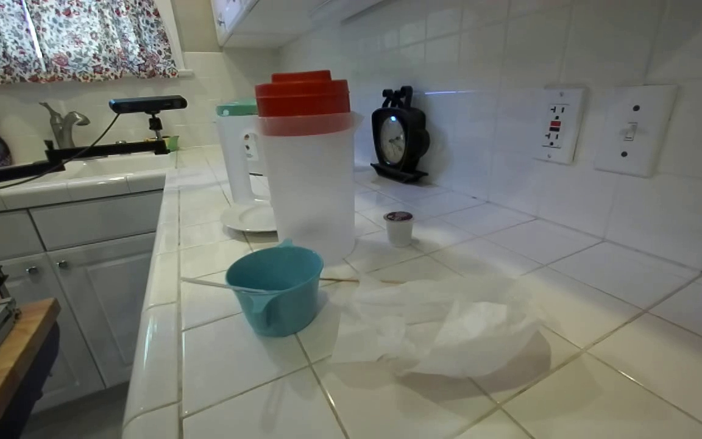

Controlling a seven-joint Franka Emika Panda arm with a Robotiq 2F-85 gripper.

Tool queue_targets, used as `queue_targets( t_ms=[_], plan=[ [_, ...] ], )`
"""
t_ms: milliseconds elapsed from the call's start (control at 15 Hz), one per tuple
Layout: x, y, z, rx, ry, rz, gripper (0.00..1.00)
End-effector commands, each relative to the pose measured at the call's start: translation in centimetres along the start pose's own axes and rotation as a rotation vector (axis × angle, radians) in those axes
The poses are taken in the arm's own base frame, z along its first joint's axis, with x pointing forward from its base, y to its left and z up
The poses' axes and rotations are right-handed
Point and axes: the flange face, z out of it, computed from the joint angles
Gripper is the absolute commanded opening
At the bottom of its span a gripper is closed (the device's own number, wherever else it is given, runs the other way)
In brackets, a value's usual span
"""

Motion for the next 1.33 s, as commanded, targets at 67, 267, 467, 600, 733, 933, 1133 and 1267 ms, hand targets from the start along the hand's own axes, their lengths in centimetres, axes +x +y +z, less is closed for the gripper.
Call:
queue_targets(
  t_ms=[67, 267, 467, 600, 733, 933, 1133, 1267],
  plan=[
    [0.8, 1.6, 0.3, 0.067, 0.041, -0.044, 1.0],
    [0.9, 2.2, 0.4, 0.096, 0.052, -0.045, 1.0],
    [1.1, 2.6, 0.7, 0.112, 0.051, -0.051, 1.0],
    [1.3, 2.8, 1.0, 0.128, 0.058, -0.052, 1.0],
    [1.4, 2.8, 1.4, 0.146, 0.062, -0.053, 1.0],
    [1.6, 2.8, 2.0, 0.171, 0.063, -0.058, 1.0],
    [1.9, 2.5, 2.3, 0.211, 0.072, -0.063, 1.0],
    [2.1, 2.2, 2.1, 0.235, 0.079, -0.063, 1.0]
  ],
)
